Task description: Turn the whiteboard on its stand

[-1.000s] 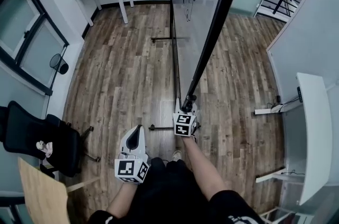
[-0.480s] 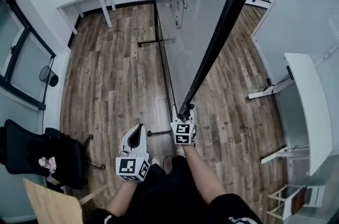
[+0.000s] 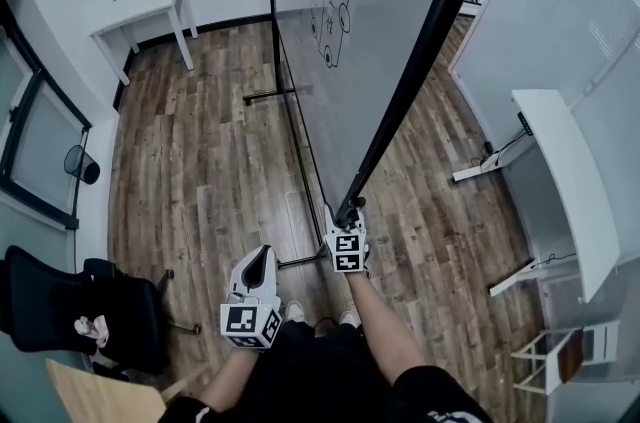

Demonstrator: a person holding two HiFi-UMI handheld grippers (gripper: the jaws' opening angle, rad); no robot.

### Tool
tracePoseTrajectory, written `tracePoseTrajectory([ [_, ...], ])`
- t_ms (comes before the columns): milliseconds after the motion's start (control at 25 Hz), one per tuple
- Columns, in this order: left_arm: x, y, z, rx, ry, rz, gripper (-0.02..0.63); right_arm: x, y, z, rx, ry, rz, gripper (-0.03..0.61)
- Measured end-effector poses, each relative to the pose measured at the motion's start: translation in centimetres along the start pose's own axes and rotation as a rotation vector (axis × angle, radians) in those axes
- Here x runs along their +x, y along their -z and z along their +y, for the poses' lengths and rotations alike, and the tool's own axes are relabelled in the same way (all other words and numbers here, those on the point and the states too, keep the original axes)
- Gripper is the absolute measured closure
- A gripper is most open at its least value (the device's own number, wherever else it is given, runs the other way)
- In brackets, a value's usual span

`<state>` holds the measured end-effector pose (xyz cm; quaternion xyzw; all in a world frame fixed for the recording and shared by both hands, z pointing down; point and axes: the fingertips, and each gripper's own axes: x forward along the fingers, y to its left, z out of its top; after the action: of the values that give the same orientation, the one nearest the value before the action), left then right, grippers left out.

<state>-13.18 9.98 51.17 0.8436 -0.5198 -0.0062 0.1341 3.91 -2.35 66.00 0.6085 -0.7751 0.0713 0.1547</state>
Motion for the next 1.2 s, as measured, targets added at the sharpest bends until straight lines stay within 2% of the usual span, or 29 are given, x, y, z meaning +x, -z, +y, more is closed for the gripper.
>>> tracePoseTrajectory([
  [240,-2.1,0.5,-1.1,-0.002,-0.007,-0.024,0.597,-1.9,1.1,1.9,0.004,-0.006,-0.001,0.451],
  [760,-7.1,2.2,-4.6,-0.004,-0.083,-0.032,0.597,-5.6,2.2,4.7,0.02,-0.018,-0.002,0.451],
  [1200,-9.7,1.6,-6.3,0.0,-0.126,-0.054,0.597,-8.9,2.4,6.0,0.028,-0.035,0.0,0.451],
])
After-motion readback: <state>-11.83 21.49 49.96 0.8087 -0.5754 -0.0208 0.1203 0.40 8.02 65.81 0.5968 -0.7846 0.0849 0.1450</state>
